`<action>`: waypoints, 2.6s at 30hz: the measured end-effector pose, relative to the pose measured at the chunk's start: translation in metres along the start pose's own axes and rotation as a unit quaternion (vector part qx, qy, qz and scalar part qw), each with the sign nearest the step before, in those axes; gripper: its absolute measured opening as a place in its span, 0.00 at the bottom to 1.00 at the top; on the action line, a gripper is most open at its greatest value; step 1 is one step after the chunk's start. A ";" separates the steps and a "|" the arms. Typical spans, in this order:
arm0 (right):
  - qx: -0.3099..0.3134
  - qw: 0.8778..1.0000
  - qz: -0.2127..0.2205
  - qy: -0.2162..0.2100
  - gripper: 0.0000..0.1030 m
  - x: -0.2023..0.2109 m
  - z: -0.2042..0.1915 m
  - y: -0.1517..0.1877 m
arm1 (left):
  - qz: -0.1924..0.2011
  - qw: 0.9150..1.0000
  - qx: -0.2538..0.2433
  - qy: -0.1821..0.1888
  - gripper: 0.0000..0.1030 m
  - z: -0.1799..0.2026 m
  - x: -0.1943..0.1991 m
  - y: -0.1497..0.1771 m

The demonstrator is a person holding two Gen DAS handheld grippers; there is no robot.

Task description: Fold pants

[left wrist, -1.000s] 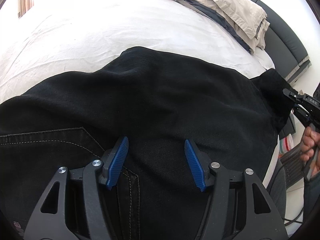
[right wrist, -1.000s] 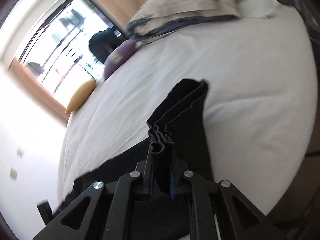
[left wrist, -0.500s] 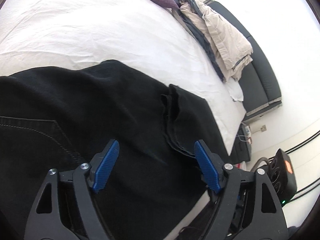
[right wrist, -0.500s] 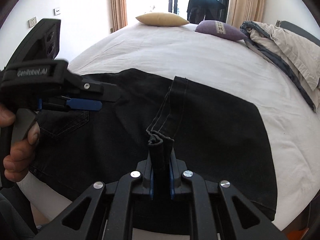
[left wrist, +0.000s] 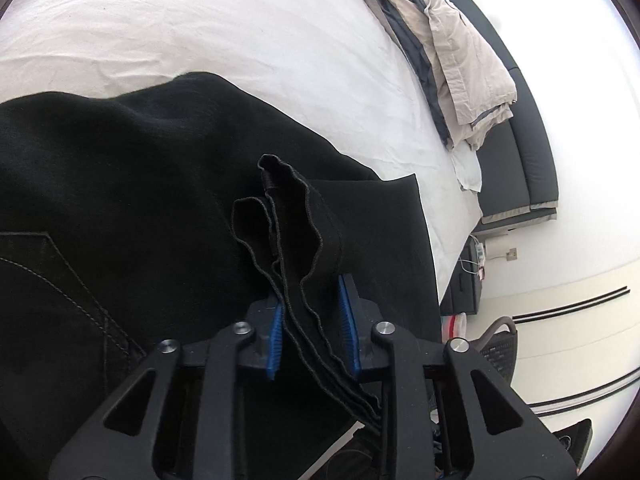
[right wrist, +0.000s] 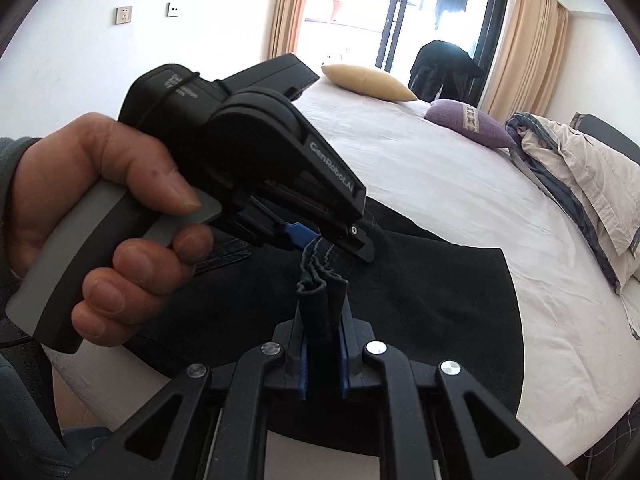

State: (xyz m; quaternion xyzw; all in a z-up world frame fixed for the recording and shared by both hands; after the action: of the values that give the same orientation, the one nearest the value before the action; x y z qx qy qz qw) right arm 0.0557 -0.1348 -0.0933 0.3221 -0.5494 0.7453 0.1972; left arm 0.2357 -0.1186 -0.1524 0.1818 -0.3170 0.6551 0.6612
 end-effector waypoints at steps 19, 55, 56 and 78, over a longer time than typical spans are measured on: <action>0.052 0.995 -0.063 -0.055 0.13 -0.050 -0.069 -0.003 | 0.019 0.996 -0.017 -0.088 0.12 -0.073 0.051 -0.003; -0.401 0.795 -0.103 -0.444 0.44 -0.073 0.129 0.074 | 0.026 0.988 -0.130 -0.078 0.22 -0.023 0.016 0.047; -0.398 0.796 -0.106 -0.443 0.44 -0.066 0.123 0.080 | 0.028 0.988 -0.127 -0.077 0.22 -0.019 0.016 0.046; -0.368 0.791 -0.045 -0.486 0.58 -0.042 0.023 -0.032 | 0.275 0.952 -0.017 -0.130 0.95 -0.072 0.232 0.104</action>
State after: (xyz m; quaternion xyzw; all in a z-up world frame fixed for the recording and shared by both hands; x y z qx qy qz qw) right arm 0.1127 -0.1442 -0.0965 0.5697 -0.7902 0.2223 0.0408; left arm 0.1329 0.1108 -0.0703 0.1595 -0.4494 0.7767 0.4115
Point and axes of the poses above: each gripper's, at about its wrist camera, not at the fingertips, and x roughly against the way its jaws point, z to its right, y to its underside, the point moved 7 cm from there along -x, roughly the way its jaws point, and after that the axes turned 2 degrees about x, right-handed, at the moved point
